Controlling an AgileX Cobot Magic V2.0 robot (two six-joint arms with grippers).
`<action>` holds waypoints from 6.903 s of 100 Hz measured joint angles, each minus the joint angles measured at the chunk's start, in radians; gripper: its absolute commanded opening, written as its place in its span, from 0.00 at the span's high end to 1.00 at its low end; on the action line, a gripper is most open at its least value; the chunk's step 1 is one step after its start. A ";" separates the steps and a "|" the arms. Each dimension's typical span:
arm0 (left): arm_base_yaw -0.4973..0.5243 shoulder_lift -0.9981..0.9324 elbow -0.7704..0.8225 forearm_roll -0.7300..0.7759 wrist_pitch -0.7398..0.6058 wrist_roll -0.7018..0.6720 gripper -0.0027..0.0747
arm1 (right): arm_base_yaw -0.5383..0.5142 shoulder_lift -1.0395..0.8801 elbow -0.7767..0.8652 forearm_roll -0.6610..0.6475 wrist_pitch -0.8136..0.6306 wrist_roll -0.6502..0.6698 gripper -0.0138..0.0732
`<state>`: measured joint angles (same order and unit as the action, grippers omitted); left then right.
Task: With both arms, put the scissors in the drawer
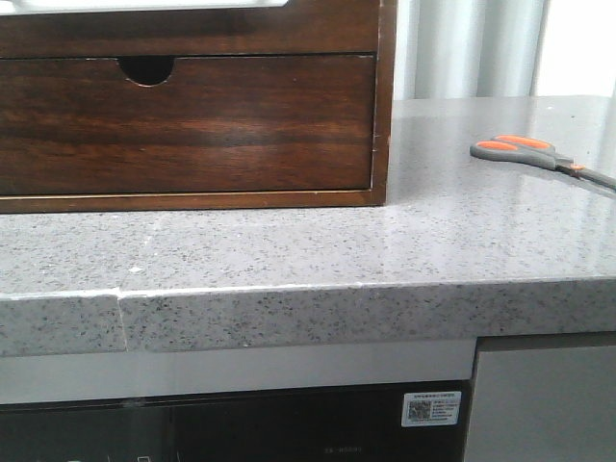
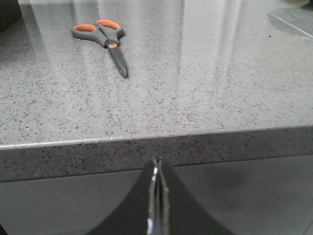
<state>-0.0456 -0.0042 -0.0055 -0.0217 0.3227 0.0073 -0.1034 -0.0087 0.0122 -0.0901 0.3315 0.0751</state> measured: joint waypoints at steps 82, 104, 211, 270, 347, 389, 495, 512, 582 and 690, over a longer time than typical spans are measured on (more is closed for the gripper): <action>0.000 0.000 0.000 0.000 0.000 0.000 0.99 | 0.000 0.000 0.000 0.000 0.000 0.000 0.92; 0.000 0.000 0.000 0.000 -0.025 0.000 0.99 | 0.000 0.000 0.000 0.000 0.000 0.000 0.92; 0.000 0.000 -0.016 0.022 -0.208 0.000 0.99 | 0.000 0.000 -0.007 0.028 -0.195 0.000 0.92; 0.000 0.278 -0.264 0.022 -0.276 0.000 0.92 | 0.015 0.283 -0.269 0.031 -0.030 0.000 0.92; 0.000 0.800 -0.341 0.808 -0.953 -0.002 0.46 | 0.015 0.286 -0.269 0.033 -0.025 0.000 0.92; -0.093 1.026 -0.508 0.974 -0.924 0.143 0.47 | 0.015 0.286 -0.269 0.033 -0.025 0.000 0.92; -0.212 1.145 -0.631 0.963 -0.727 0.318 0.99 | 0.015 0.286 -0.269 0.033 -0.025 0.000 0.92; -0.214 1.100 -0.605 0.974 -0.713 0.318 0.99 | 0.015 0.286 -0.269 0.033 -0.025 0.000 0.92; -0.217 0.788 -0.354 0.994 -0.801 0.334 0.99 | 0.015 0.286 -0.269 0.033 -0.025 0.000 0.92; -0.217 0.734 -0.292 1.127 -0.981 0.144 0.57 | 0.015 0.286 -0.269 0.033 -0.001 0.000 0.92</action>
<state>-0.2630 0.7298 -0.2974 1.1056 -0.6578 0.1515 -0.0883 0.2770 -0.2564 -0.0575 0.3304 0.0751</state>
